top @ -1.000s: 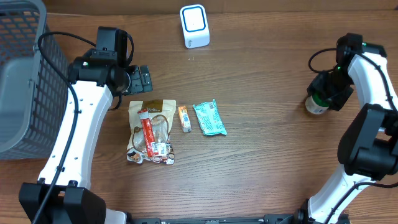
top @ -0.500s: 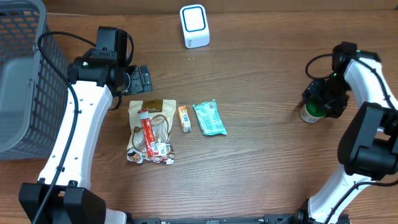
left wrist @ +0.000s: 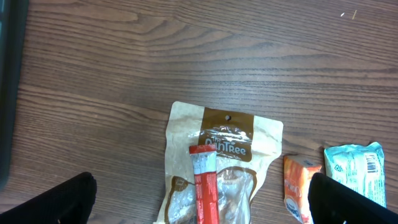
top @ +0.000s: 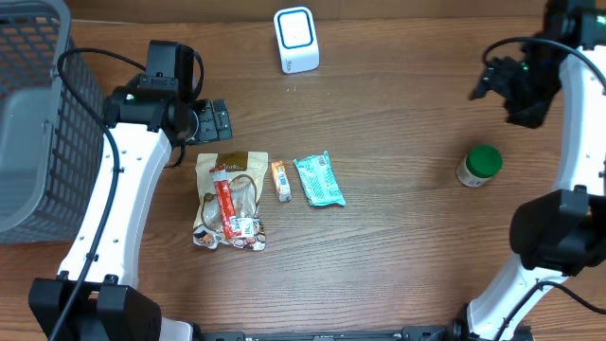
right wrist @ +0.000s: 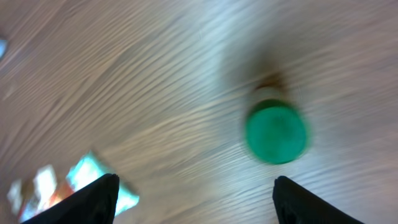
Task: Scan the item barcode
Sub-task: 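Open the right gripper and move it back over the teal packet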
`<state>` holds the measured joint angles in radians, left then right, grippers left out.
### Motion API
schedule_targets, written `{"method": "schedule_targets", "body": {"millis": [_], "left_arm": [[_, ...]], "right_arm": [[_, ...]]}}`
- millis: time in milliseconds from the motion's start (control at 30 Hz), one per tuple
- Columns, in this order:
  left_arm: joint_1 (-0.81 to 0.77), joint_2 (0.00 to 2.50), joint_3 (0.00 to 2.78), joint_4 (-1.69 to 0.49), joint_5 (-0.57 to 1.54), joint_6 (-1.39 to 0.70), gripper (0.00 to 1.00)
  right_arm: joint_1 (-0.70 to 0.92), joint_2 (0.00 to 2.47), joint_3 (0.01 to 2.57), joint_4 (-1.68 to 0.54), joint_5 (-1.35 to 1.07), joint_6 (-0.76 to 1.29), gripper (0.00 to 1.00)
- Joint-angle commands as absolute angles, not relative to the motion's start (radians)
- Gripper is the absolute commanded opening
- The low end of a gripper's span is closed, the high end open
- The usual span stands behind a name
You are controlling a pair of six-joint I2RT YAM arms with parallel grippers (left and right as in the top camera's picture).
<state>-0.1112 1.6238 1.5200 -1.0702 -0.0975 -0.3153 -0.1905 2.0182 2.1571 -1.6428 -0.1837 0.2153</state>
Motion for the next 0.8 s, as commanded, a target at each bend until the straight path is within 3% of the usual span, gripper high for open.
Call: {"method": "schedule_targets", "body": {"millis": [0, 333, 400, 467, 500, 767], "left_arm": [[-0.118, 1.629, 1.538, -1.069, -0.093, -0.329, 1.00], [-0.118, 1.629, 1.538, -1.069, -0.092, -0.329, 1.00], [-0.118, 1.629, 1.538, -1.069, -0.092, -0.329, 1.00], [-0.118, 1.629, 1.538, -1.069, -0.093, -0.329, 1.00], [-0.118, 1.629, 1.538, -1.069, -0.092, -0.329, 1.00], [-0.118, 1.629, 1.538, -1.069, -0.092, -0.329, 1.00]], "right_arm": [[-0.112, 2.005, 2.156, -1.661, -0.331, 0.078, 0.78], [0.167, 2.005, 1.963, -1.591, -0.336, 0.082, 0.72], [0.221, 2.005, 1.904, -1.550, -0.335, 0.101, 0.65], [0.267, 2.005, 1.841, -1.495, -0.335, 0.154, 0.49], [0.287, 2.005, 1.814, -1.473, -0.335, 0.178, 0.46], [0.396, 2.005, 1.615, -1.338, -0.336, 0.453, 0.45]]}}
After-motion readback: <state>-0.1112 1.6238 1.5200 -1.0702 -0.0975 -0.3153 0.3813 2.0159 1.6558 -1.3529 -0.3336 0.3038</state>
